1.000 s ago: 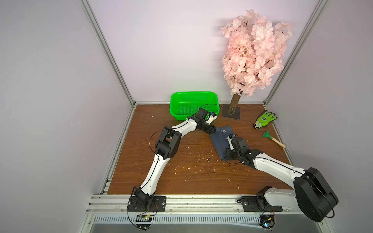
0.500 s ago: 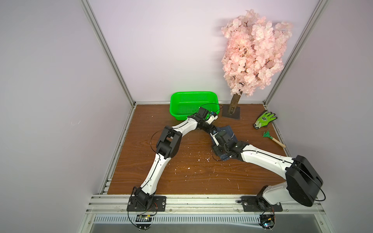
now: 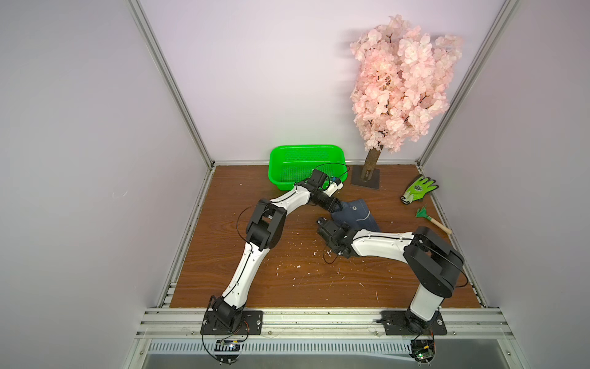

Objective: Roll up the pillowcase
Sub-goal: Roll the pillowcase at the center of the board.

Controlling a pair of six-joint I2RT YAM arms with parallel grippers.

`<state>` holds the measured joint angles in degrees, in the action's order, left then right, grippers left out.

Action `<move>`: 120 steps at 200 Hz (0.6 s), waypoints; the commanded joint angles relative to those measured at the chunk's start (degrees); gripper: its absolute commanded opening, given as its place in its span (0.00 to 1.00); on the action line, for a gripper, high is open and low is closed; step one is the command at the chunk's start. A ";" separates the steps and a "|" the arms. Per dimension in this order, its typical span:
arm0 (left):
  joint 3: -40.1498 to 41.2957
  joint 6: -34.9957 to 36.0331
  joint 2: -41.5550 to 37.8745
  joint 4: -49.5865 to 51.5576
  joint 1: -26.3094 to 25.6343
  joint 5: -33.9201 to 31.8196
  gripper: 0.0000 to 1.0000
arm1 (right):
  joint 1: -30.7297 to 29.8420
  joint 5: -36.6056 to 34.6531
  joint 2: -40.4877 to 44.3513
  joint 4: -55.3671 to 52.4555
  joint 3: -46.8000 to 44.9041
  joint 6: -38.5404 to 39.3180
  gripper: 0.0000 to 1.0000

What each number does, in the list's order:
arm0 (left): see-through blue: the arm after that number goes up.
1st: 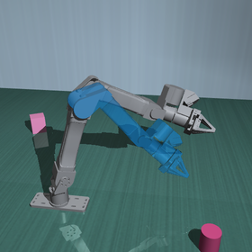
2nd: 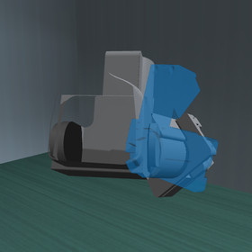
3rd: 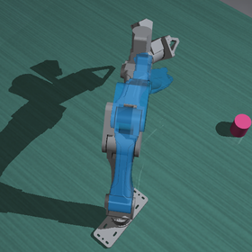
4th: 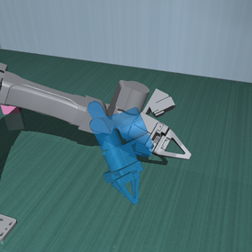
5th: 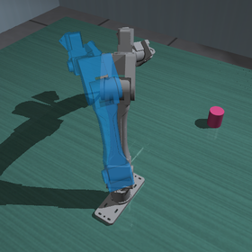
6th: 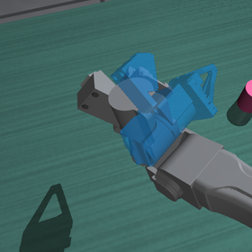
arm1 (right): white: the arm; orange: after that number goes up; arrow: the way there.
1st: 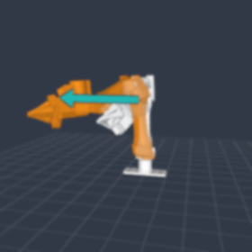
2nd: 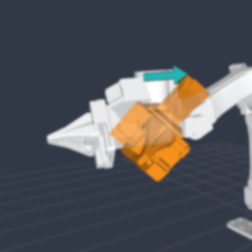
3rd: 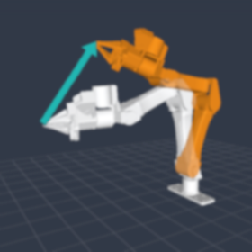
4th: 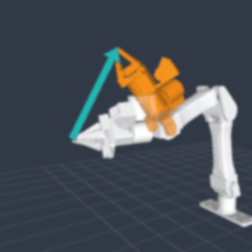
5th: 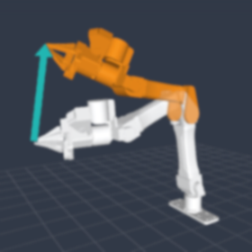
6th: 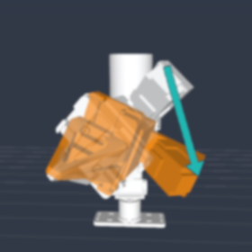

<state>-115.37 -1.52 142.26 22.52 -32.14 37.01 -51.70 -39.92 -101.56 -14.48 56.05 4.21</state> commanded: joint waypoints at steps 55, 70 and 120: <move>0.10 -0.35 2.95 5.61 0.89 1.36 0.55 | -0.68 -7.16 -5.96 -2.72 -0.11 0.26 0.62; 0.14 -0.16 2.89 5.78 1.03 1.34 0.55 | -0.73 -6.88 -6.20 -3.18 -0.07 -0.59 0.52; 0.41 0.41 0.12 6.00 0.73 0.77 0.57 | -0.06 -3.32 -4.26 -4.58 2.97 -4.26 0.16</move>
<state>-115.37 -1.63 142.37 23.42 -31.53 39.16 -52.27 -46.85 -106.52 -15.18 57.01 3.03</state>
